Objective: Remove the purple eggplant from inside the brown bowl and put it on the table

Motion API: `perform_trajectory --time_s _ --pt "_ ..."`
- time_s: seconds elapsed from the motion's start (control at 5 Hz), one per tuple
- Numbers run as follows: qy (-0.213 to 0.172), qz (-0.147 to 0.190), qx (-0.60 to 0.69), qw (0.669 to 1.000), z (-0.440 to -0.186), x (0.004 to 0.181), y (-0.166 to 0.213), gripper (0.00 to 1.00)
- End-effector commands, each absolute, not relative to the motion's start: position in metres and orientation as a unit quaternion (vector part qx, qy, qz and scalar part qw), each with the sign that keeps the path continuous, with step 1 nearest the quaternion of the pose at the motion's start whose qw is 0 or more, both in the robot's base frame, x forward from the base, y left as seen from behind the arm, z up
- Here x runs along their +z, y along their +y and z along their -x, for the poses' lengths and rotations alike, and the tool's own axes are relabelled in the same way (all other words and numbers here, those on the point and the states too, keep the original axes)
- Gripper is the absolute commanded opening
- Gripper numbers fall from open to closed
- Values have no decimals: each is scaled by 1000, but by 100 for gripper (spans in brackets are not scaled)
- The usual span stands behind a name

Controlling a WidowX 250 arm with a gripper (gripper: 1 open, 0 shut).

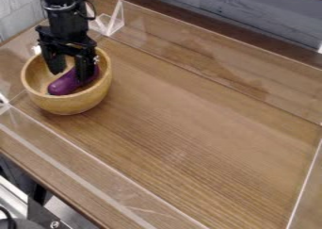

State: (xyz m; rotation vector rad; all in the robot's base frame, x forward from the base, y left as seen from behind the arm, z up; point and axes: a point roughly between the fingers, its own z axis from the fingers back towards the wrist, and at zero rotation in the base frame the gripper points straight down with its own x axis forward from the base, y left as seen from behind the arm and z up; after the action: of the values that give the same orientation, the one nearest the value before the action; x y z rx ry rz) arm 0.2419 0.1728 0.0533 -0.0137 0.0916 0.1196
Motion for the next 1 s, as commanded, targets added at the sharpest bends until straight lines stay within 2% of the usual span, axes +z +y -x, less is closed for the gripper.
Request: perform_trajectory --time_s 0.0,0.2,0.8 --pt "32 1 68 997 -243 58 178 100" --pt "31 3 72 997 -243 56 178 0" --pt "23 17 78 997 -243 79 175 0"
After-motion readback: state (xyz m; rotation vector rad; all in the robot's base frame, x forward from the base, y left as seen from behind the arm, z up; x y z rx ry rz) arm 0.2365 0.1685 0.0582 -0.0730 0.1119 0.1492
